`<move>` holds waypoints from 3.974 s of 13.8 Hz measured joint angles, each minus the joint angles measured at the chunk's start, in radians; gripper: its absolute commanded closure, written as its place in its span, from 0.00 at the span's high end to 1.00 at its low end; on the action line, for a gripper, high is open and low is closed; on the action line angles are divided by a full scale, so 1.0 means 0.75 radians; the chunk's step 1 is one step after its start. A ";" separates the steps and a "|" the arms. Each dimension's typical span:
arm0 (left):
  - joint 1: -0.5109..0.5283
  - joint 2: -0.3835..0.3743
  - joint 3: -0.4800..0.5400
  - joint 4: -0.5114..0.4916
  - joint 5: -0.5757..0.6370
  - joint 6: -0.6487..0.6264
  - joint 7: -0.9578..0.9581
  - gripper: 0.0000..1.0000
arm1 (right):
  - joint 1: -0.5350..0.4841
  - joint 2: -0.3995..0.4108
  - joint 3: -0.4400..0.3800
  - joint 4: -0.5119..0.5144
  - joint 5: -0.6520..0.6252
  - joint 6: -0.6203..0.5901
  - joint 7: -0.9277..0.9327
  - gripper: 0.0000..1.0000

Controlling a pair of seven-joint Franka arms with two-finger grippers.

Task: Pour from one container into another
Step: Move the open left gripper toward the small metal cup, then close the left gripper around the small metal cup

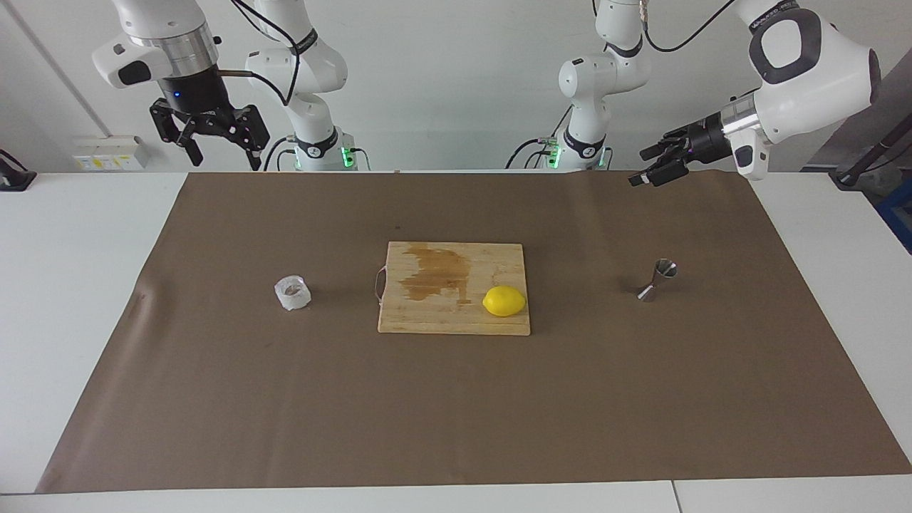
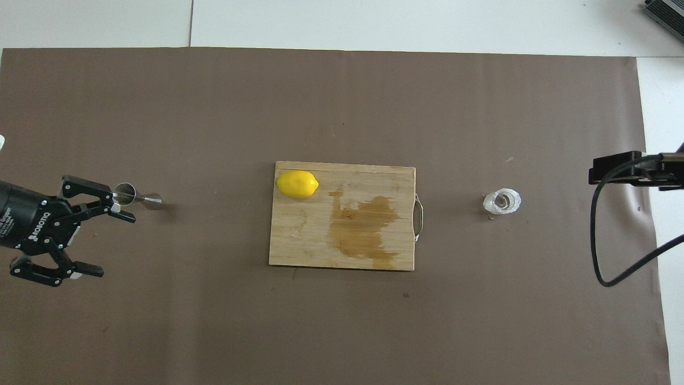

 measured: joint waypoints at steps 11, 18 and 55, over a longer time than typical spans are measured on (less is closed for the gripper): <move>0.105 0.176 0.003 -0.040 -0.275 0.264 -0.212 1.00 | 0.000 0.000 0.000 0.000 0.000 0.000 0.000 1.00; 0.188 0.373 -0.005 0.022 -0.310 0.273 -0.214 1.00 | 0.000 0.000 0.000 0.000 0.000 0.000 0.000 1.00; 0.454 0.769 -0.172 0.169 -0.242 0.170 0.163 0.89 | 0.000 -0.001 0.000 0.000 0.000 0.000 0.000 1.00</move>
